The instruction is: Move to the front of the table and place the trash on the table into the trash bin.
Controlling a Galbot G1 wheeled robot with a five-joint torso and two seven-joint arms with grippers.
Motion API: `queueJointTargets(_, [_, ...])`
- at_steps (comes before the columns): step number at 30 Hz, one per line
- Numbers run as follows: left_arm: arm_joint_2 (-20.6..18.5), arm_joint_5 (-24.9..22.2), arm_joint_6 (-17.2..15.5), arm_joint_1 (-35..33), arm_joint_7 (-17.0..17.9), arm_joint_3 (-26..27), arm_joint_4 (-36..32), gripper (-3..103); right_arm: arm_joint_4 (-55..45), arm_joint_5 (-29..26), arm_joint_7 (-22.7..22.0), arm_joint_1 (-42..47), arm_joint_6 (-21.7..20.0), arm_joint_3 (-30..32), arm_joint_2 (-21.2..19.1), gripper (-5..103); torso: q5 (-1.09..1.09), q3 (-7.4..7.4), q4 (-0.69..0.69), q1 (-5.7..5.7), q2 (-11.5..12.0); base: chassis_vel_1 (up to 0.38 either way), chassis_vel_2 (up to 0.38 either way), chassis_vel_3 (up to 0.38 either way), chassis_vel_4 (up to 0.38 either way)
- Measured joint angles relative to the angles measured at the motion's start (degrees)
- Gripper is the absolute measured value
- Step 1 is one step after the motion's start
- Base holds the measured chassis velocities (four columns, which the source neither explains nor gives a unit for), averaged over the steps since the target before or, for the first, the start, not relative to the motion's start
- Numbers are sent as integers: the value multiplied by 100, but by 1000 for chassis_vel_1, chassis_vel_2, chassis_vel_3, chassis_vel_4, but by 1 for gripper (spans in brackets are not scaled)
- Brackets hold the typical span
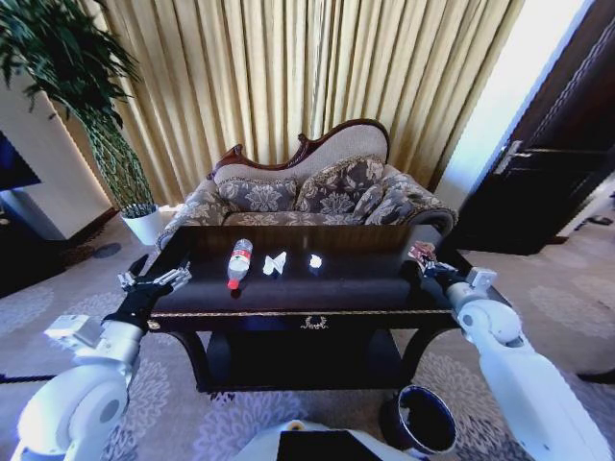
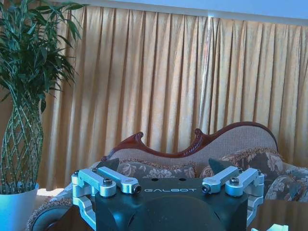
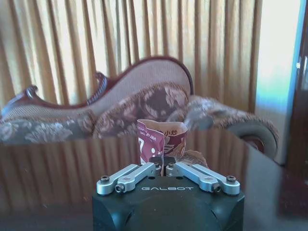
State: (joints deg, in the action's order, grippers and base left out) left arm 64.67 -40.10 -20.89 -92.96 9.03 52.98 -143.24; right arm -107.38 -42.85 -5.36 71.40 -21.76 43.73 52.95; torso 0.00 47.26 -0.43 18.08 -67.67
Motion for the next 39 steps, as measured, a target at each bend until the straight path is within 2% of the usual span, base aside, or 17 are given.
queueJointTargets(6, [-16, -104, 0, 30, 21, 54, 0, 100, -764, -181, 23, 314, 230, 259, 56, 0, -1, 0, 0, 0, -1, 0, 0, 0, 0])
queueJointTargets(15, [-101, -329, -36, 183, 82, 81, 0, 100, -1958, -220, -197, 1010, 189, 611, 151, -1, -1, 0, 0, 0, -1, 0, 0, 0, 0])
queueJointTargets(18, [-122, -358, -44, 213, 88, 88, 0, 100, -2362, -230, -195, 1366, 154, 773, 188, 8, 0, -1, -1, 0, -1, 0, 0, 0, 0])
queueJointTargets(20, [-122, -361, -45, 219, 88, 88, 0, 100, -2656, -241, -193, 1587, 118, 878, 230, 2, -1, -1, -1, 0, -1, 0, 0, 0, 0])
queueJointTargets(30, [-102, -357, -46, 234, 52, 87, 51, 100, -2996, -203, -240, 1727, -115, 895, 351, 0, 0, 0, 0, 0, -1, 0, 0, 0, 0])
queueJointTargets(39, [-82, -340, -45, 282, 35, 38, 90, 100, -3002, -196, -282, 1691, -135, 875, 336, 0, 0, 0, 0, 0, 0, 0, 0, 0, 0])
